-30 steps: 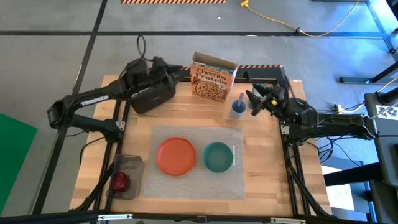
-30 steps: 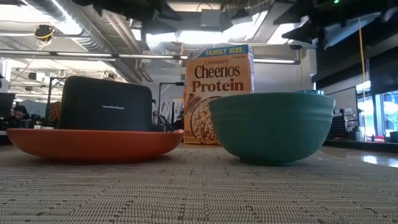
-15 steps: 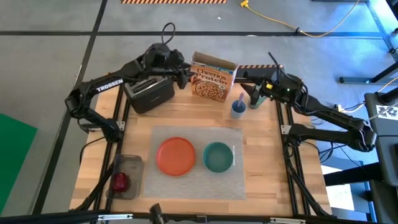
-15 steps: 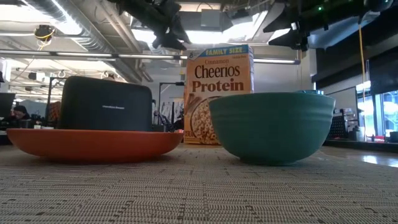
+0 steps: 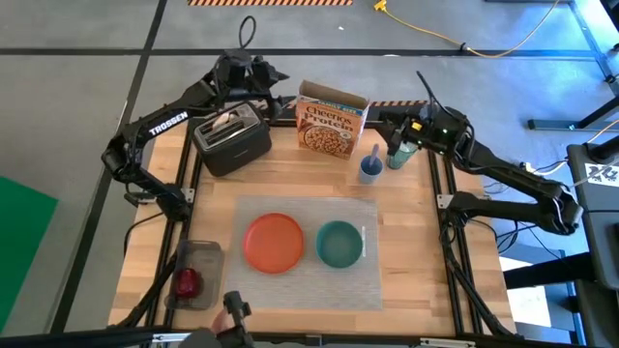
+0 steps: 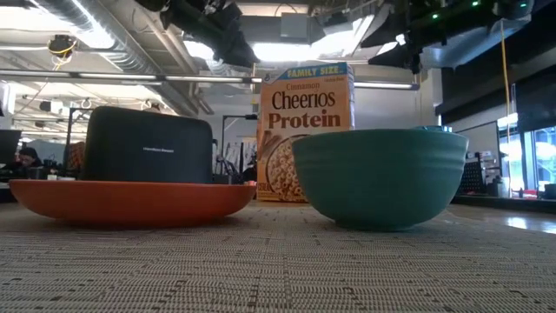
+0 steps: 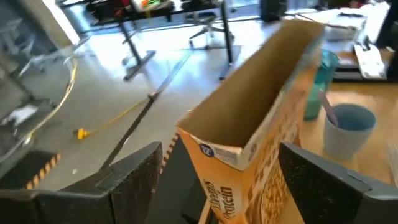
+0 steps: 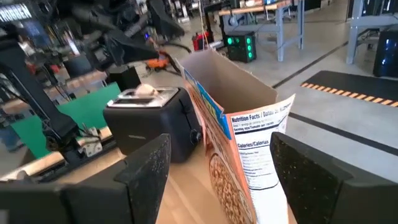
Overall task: Arrange a breakfast setting
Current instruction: Pour the cereal from the cereal box into a green bowl
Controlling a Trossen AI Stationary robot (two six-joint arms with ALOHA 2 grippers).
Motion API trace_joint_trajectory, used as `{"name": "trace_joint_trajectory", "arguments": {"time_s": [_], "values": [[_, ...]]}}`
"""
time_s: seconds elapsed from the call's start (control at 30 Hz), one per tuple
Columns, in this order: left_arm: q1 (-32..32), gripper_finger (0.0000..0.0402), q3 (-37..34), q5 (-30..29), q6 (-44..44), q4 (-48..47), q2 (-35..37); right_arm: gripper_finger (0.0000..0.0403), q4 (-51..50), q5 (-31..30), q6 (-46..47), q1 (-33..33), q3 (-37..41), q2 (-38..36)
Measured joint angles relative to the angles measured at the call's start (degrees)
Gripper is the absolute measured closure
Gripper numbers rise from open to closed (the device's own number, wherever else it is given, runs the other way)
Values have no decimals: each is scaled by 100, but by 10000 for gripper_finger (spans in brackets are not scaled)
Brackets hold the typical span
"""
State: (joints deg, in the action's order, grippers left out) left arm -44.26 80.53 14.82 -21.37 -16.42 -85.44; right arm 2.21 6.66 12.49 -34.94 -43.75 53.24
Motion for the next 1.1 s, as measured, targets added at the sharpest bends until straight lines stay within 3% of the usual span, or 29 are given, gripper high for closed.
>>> {"name": "trace_joint_trajectory", "arguments": {"time_s": [0.2, 0.37, 0.5, 0.8, 0.93, 1.1], "values": [[-367, 82, -2, 1019, 21, -99, -507, 139, -44, -51, -674, -90, -519, 799], [-487, 82, -2, 1212, 4, -81, -905, 139, -553, 52, -797, -347, -841, 1207], [-568, 82, -2, 1749, -201, -58, -1133, 139, -837, 232, -1147, -455, -863, 1307], [-552, 82, -2, 2018, -644, 73, -1594, 139, -543, 233, -1810, -461, -866, 2142], [-495, 82, -2, 2193, -823, 105, -1747, 139, -131, 558, -1756, -460, -866, 2494], [-324, 82, -2, 2182, -1349, 149, -1748, 174, 214, 905, -1549, -457, -864, 2669]]}}
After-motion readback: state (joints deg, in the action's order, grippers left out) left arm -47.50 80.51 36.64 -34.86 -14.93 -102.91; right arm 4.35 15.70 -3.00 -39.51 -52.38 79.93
